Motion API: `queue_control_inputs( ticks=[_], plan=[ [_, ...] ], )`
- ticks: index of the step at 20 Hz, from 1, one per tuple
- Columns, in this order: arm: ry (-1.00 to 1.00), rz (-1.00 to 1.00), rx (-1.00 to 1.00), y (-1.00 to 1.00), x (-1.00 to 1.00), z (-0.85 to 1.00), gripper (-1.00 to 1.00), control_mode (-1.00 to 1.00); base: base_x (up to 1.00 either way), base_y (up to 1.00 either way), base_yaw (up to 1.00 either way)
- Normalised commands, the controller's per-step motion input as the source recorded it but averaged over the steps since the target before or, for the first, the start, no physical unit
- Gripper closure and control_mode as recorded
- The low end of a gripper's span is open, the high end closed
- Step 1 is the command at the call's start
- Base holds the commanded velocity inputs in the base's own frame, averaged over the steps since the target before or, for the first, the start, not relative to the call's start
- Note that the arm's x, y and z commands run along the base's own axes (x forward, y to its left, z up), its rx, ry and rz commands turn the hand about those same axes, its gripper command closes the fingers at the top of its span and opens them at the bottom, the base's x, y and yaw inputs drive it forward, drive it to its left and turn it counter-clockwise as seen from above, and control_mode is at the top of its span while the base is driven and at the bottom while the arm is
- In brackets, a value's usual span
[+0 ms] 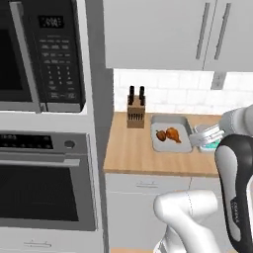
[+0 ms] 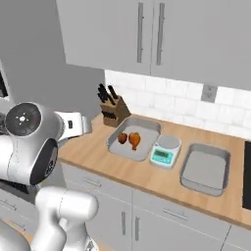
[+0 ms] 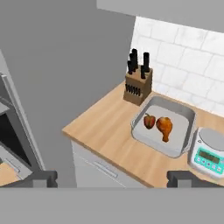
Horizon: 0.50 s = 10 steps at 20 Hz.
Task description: Place one bell pepper and one chicken drumstick in each tupperware on the nearby counter, to pack two identical lunches.
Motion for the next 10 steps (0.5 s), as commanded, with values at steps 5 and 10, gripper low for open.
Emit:
queue_control_inputs(
  ticks=[5,10],
  plan=[
    [0.00,0.00,0.00,0.00,0.00,0.00,-1.00,1.00,-0.06,0.00,0.99],
    [0.00,0.00,0.00,0.00,0.00,0.00,-1.00,1.00,-0.18,0.12,0.99]
  ],
)
